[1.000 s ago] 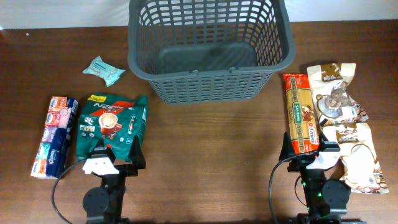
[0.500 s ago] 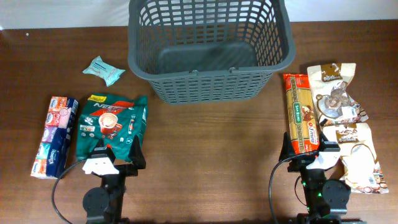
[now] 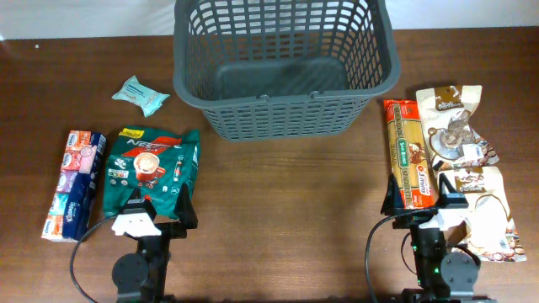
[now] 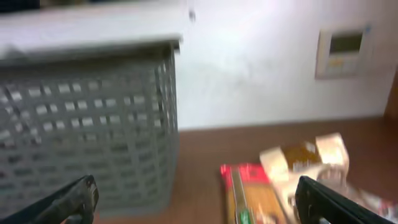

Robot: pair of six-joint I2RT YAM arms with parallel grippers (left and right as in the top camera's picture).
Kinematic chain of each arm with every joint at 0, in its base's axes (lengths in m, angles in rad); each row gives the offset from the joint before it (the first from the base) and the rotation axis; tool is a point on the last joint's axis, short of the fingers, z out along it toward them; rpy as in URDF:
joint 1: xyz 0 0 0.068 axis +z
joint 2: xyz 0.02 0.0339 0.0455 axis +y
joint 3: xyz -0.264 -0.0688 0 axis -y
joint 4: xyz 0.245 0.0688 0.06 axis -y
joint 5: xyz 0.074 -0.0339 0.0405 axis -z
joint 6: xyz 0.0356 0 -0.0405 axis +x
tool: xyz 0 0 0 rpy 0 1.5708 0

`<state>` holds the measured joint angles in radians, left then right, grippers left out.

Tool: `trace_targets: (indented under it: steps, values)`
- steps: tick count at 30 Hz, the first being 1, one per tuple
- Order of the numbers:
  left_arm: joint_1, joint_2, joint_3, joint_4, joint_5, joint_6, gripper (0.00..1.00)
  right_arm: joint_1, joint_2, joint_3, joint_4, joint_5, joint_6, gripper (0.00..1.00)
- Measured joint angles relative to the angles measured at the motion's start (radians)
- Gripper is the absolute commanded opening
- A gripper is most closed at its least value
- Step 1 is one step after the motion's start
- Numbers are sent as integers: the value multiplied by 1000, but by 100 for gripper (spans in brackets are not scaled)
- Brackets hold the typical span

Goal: Pack container
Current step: 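Move the left gripper over the green Nescafe coffee bag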

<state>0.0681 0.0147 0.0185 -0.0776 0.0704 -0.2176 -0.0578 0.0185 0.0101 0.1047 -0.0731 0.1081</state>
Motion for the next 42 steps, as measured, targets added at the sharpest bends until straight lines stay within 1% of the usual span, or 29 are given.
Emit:
trace_targets:
  steps: [5, 7, 9, 15, 20, 21, 25, 32, 36, 42]
  values:
    - [0, 0, 0, 0, 0, 0, 99, 0, 3, 18, -5, 0, 0, 99]
    - [0, 0, 0, 0, 0, 0, 99, 0, 21, 54, -24, 0, 0, 99]
    - [0, 0, 0, 0, 0, 0, 99, 0, 62, 126, -64, 0, 1, 99]
    - [0, 0, 0, 1, 0, 0, 99, 0, 282, 461, -301, 0, -2, 99]
    - [0, 0, 0, 0, 0, 0, 99, 0, 519, 820, -545, 0, -37, 99]
    - [0, 0, 0, 0, 0, 0, 99, 0, 567, 893, -578, 0, -46, 99]
    - [0, 0, 0, 0, 0, 0, 99, 0, 679, 1072, -613, 0, -64, 99]
    - [0, 0, 0, 0, 0, 0, 99, 0, 763, 1167, -663, -3, -72, 99]
    - [0, 0, 0, 0, 0, 0, 99, 0, 830, 1224, -737, -42, -77, 99]
    - [0, 0, -2, 18, -4, 0, 99, 0, 903, 1386, -892, -79, -101, 99]
